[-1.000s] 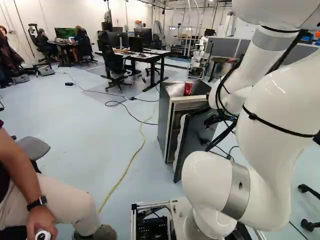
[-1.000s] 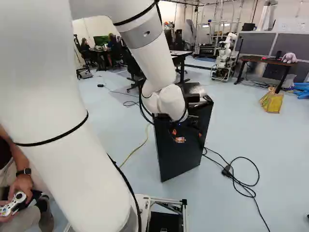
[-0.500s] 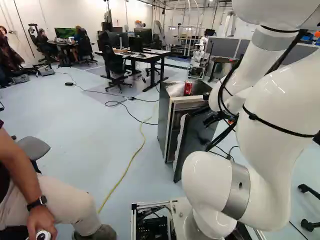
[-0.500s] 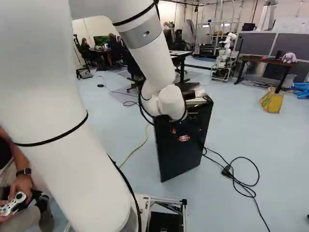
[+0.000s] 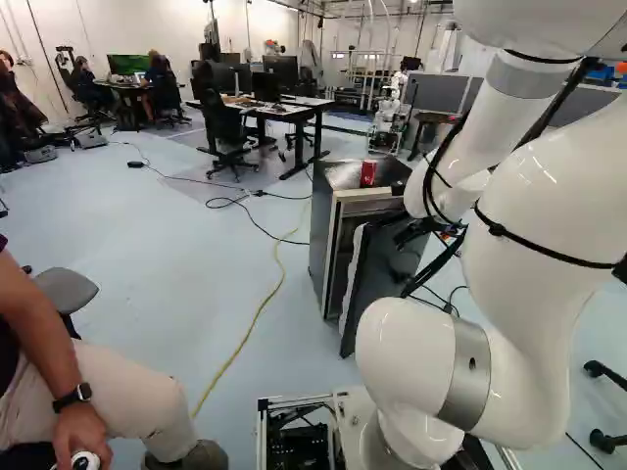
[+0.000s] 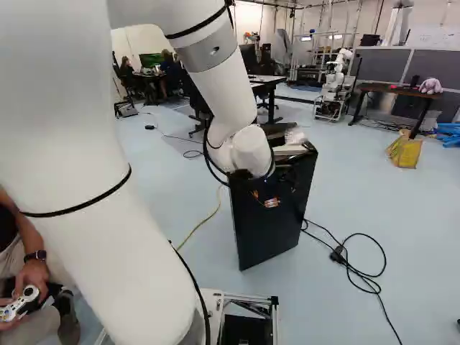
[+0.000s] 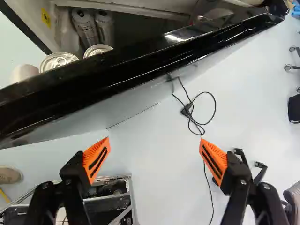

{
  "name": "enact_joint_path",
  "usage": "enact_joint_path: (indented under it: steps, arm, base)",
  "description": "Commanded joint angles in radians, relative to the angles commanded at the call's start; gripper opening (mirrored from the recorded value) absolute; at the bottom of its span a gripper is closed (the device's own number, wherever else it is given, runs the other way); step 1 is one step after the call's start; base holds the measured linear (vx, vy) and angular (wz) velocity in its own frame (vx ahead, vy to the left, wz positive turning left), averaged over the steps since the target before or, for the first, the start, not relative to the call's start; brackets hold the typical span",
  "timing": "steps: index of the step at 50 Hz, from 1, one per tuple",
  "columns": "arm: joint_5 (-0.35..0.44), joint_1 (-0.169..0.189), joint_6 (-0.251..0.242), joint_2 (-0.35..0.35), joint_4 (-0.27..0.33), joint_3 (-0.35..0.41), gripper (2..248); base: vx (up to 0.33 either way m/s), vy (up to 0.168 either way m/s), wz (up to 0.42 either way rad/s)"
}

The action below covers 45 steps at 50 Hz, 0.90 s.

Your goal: Grab a drink from the fridge

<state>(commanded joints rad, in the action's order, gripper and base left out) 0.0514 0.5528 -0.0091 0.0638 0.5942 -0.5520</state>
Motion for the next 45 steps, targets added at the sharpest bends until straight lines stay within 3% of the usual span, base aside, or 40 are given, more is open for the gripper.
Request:
enact_joint_path:
  steps: [45]
  arm:
    - [0.0, -0.069, 0.0, 0.051, 0.019, -0.056, 247]
  base:
    - [0.0, 0.0, 0.0]
